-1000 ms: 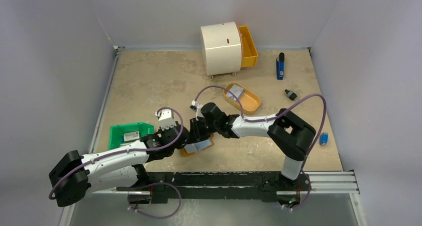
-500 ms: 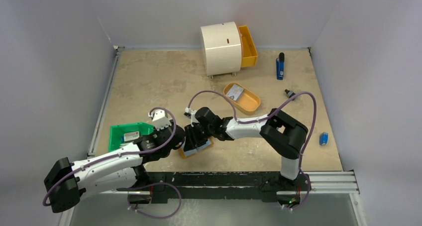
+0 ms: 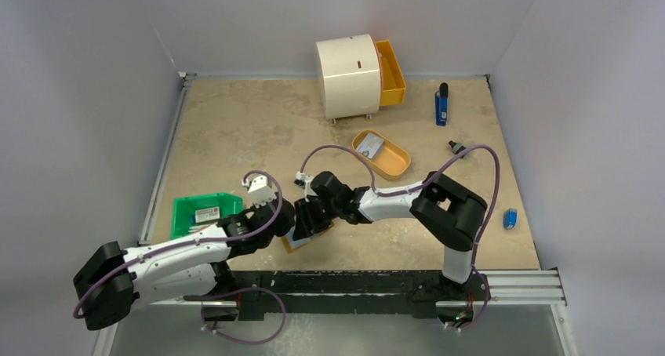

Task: Put the credit cards into the card holder
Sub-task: Adjust the card holder at the center of the board.

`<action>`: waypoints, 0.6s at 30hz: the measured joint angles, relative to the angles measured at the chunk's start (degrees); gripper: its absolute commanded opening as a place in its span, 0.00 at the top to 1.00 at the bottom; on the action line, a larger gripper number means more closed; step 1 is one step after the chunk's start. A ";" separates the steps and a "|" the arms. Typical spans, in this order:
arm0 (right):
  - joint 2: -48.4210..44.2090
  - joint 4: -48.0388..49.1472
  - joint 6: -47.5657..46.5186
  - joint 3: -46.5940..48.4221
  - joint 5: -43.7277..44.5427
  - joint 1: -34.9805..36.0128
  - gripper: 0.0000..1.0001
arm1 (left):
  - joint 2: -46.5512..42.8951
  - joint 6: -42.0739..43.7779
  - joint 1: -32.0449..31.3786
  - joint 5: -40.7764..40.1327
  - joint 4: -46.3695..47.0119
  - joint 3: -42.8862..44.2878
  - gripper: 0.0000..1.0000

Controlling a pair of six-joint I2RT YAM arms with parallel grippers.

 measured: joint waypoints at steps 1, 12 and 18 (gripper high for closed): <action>-0.15 0.00 0.11 -0.20 0.15 0.00 0.57 | 1.49 0.02 0.00 0.98 1.40 -0.72 0.73; -8.59 -0.11 4.09 -7.89 8.85 -0.04 0.58 | 9.92 0.59 0.00 3.76 9.81 -3.56 0.80; -13.88 -0.09 7.74 -13.86 14.91 -0.07 0.58 | 14.12 3.08 0.00 4.00 16.24 -2.97 0.80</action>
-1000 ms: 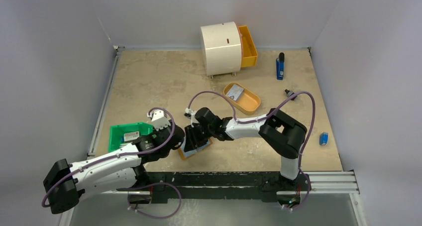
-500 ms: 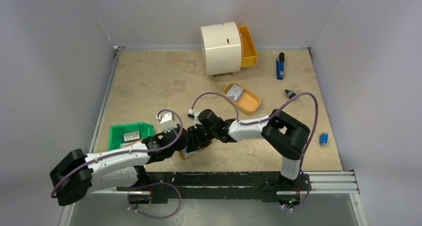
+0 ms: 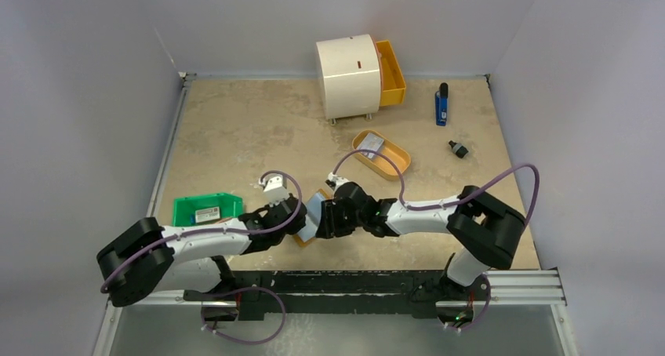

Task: Put the credit cards into the card holder
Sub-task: Adjust the card holder at the center of the board.

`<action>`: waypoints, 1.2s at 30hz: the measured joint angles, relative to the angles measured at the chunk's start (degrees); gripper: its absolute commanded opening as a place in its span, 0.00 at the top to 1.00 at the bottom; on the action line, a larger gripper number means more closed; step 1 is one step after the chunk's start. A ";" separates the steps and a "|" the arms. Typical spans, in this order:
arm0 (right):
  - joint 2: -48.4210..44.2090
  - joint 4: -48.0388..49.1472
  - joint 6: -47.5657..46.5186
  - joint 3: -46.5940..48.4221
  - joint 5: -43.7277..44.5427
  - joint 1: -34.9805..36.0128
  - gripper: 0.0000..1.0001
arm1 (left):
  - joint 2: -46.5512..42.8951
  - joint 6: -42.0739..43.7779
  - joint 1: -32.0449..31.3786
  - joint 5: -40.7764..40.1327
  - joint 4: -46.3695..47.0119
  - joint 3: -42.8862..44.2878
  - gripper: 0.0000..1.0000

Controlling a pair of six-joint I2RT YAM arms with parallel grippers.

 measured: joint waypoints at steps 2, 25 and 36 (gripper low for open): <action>-1.16 -0.46 0.96 -1.64 1.79 0.00 0.59 | 2.56 1.51 0.00 0.52 1.64 1.42 0.80; -14.75 -7.76 3.30 -5.64 9.84 -0.02 0.57 | 19.52 14.08 0.00 4.68 3.45 17.84 0.58; -30.27 -18.75 -0.02 -5.29 15.41 -5.99 0.54 | 14.86 14.08 0.00 4.85 1.03 20.37 0.52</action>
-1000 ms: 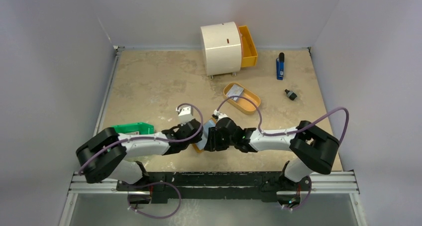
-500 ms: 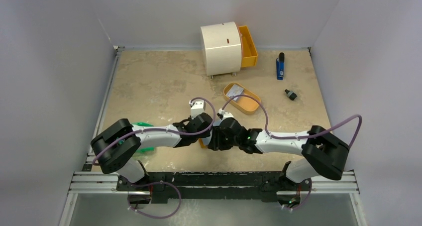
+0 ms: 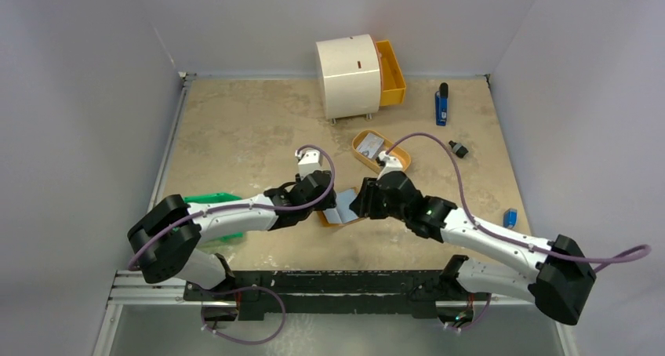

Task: Put the credit cards into the card holder
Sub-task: Adjust the card holder at the center of the board, then pick up the credit card from the storage box.

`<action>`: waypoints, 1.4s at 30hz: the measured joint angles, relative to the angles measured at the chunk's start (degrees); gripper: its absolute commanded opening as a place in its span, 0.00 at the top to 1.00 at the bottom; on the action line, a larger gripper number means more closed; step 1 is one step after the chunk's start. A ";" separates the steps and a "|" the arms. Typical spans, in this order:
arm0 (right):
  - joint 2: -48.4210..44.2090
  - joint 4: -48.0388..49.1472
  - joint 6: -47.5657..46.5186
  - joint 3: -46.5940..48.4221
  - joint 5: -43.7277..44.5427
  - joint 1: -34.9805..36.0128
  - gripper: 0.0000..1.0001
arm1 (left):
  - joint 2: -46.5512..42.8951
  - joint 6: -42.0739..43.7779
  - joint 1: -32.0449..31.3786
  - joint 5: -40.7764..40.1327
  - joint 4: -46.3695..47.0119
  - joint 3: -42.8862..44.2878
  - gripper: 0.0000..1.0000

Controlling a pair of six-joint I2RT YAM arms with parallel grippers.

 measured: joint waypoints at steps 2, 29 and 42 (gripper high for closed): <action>-1.31 -1.03 -0.35 0.07 -0.13 -3.19 0.53 | 0.02 0.02 0.00 0.11 -0.15 0.46 0.52; 23.39 0.55 3.28 19.56 -5.18 -32.06 0.41 | 0.68 -0.61 0.00 1.79 0.92 -4.98 0.55; 35.95 2.67 9.44 26.14 -5.31 -33.33 0.44 | 0.55 -0.66 0.00 2.58 1.16 -4.50 0.55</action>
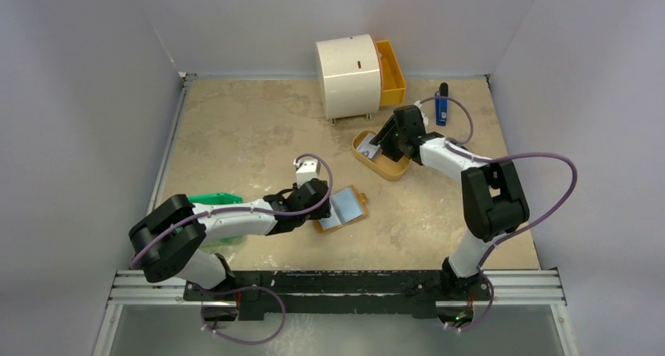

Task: Put the credit cards into the card holder
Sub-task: Pick up the credit card from the storage box.

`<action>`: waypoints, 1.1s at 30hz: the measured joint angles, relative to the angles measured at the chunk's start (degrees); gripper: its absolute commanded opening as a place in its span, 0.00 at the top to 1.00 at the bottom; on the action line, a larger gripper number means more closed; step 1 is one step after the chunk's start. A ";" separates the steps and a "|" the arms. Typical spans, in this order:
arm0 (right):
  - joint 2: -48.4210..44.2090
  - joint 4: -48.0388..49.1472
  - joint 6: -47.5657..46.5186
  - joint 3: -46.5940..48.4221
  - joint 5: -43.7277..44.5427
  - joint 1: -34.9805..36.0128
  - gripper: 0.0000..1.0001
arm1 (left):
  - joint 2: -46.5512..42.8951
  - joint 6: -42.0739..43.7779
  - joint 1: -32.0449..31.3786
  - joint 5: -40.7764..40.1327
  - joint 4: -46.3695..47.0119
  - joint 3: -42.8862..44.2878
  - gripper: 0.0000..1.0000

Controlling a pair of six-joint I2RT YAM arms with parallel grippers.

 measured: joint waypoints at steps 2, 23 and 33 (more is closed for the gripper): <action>0.96 -0.04 0.59 0.02 0.00 -0.04 0.45 | 0.00 0.00 0.00 0.07 -0.02 0.04 0.55; 5.55 3.56 2.36 -1.01 -1.57 -0.15 0.69 | -0.37 -0.11 0.00 0.07 -1.11 0.28 0.55; 3.65 6.32 2.95 -4.07 -1.77 -0.46 0.75 | -0.42 -0.11 0.00 0.07 -1.29 0.28 0.55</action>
